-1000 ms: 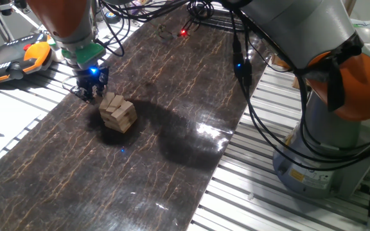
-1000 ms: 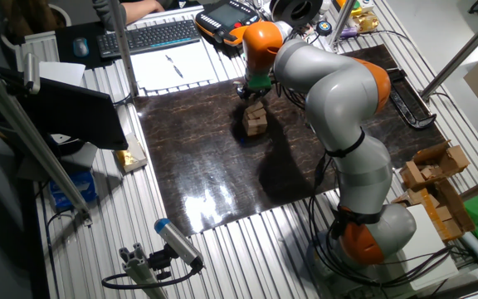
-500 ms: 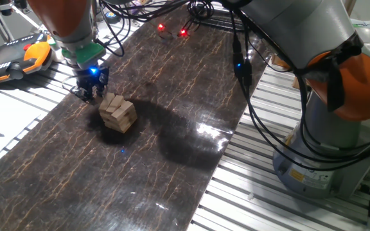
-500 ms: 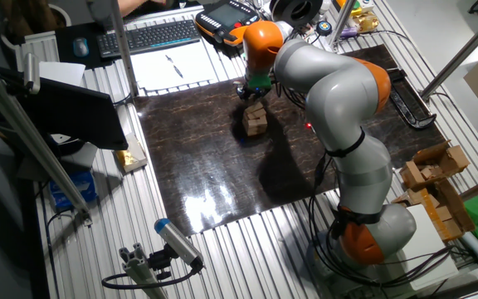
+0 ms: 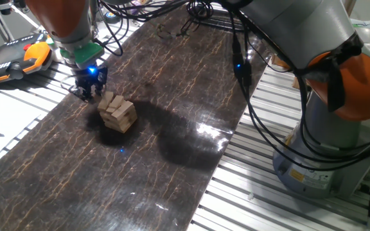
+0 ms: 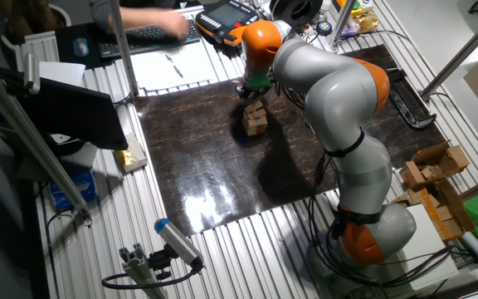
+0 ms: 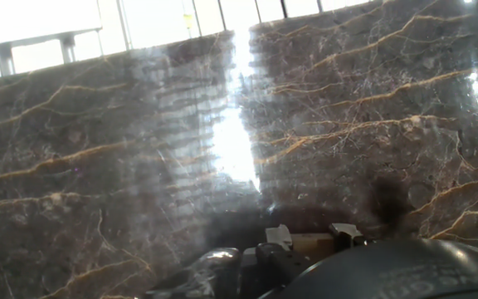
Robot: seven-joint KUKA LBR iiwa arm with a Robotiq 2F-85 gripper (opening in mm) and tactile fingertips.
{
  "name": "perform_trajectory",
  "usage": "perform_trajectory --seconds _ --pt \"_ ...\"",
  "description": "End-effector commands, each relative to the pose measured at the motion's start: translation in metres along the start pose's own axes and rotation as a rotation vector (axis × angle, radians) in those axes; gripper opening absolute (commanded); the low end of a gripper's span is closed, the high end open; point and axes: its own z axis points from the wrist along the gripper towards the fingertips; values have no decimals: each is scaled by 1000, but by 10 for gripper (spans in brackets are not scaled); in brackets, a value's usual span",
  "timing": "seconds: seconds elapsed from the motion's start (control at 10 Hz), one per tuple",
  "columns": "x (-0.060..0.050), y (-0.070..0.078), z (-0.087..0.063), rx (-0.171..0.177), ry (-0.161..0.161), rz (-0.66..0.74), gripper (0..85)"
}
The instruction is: Play Jenga
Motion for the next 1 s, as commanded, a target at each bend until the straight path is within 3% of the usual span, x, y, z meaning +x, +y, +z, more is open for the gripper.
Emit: perform_trajectory --seconds 0.0,0.3,0.9 --pt "1 1 0 2 1 -1 310" --pt "3 2 -2 23 -23 7 310" --pt "2 2 -2 37 -33 19 310"
